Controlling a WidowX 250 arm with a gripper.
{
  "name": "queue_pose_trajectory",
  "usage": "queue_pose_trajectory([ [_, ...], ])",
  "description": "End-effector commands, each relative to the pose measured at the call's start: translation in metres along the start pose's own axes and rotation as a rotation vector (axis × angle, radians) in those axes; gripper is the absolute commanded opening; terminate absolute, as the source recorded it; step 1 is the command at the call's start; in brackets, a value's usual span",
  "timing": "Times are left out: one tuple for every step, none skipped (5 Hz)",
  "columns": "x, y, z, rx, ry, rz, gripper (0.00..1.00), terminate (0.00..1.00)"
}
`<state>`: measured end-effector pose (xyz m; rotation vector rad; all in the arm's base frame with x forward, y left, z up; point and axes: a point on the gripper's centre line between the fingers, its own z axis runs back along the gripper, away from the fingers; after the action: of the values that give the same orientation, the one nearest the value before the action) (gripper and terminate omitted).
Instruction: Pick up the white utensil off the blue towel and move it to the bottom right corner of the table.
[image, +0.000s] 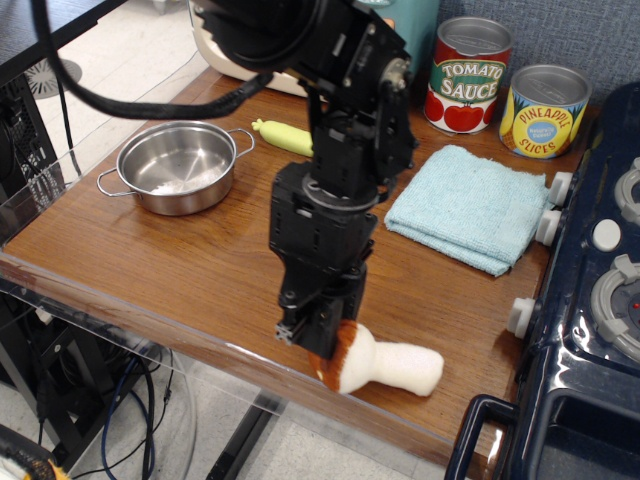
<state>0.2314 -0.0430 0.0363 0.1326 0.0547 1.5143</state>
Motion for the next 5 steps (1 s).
queue_pose_trajectory([
  [-0.001, 0.003, 0.016, -0.025, 0.007, 0.056, 1.00, 0.00],
  [-0.002, 0.003, 0.021, -0.042, 0.002, 0.051, 1.00, 0.00],
  [0.001, 0.003, 0.031, -0.055, -0.001, 0.068, 1.00, 0.00],
  [0.000, 0.006, 0.048, -0.090, -0.008, 0.055, 1.00, 0.00],
  [0.001, 0.009, 0.069, -0.143, -0.065, 0.028, 1.00, 0.00],
])
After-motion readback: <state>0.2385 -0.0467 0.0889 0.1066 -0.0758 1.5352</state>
